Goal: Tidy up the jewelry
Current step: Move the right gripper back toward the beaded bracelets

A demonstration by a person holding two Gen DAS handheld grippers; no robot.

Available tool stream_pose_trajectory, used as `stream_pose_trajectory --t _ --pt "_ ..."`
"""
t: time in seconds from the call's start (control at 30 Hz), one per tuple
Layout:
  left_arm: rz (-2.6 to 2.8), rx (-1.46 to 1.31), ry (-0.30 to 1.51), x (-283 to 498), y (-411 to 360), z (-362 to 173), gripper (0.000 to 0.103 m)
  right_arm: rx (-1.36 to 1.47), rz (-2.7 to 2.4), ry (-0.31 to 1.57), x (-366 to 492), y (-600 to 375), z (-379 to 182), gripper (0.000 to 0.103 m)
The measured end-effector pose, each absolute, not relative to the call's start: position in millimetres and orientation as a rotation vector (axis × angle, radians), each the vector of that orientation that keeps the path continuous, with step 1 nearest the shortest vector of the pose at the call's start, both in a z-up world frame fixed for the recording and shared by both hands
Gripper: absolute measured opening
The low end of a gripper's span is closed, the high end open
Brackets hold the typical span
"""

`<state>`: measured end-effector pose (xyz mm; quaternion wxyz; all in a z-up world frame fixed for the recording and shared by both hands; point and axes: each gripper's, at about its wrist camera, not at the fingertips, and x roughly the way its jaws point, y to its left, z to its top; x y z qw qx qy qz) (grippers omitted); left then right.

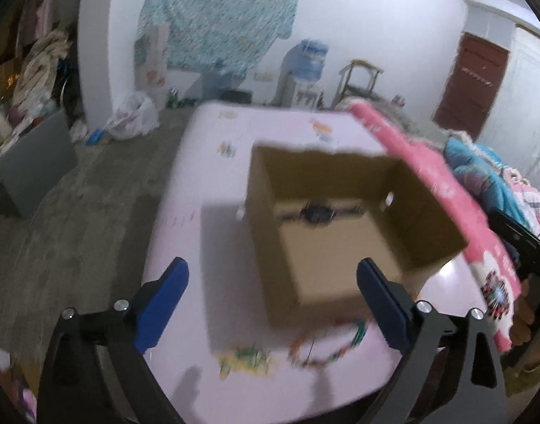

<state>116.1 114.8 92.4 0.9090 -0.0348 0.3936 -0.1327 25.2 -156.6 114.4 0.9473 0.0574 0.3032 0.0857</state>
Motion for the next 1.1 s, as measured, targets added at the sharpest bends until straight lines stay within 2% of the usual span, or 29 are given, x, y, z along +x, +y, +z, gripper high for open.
stream_pose_trajectory --t 0.2,0.37,0.5,0.7,0.93,1.1 --pt "-0.179 -0.022 1.031 96.0 107.7 9.3 0.095 0.081 0.101 0.87 14.8 -143.5 33.4 0.083" --pt "-0.155 0.062 1.111 91.5 93.7 -30.5 0.095 0.011 0.054 0.959 15.2 -131.7 -3.3 0.083" --pt "-0.135 0.14 1.084 91.5 84.4 -37.3 0.098 0.008 0.03 1.003 25.2 -132.6 -18.7 0.083" --pt "-0.146 0.11 1.072 90.0 90.9 -43.8 0.098 -0.017 -0.019 1.027 28.0 -130.5 -32.0 0.084" --pt "-0.151 0.122 1.099 95.3 89.2 -40.3 0.098 -0.008 -0.043 1.033 30.3 -130.4 -34.5 0.095" --pt "-0.146 0.13 1.097 99.5 87.5 -42.0 0.099 -0.006 -0.044 1.039 31.4 -137.1 -38.0 0.095"
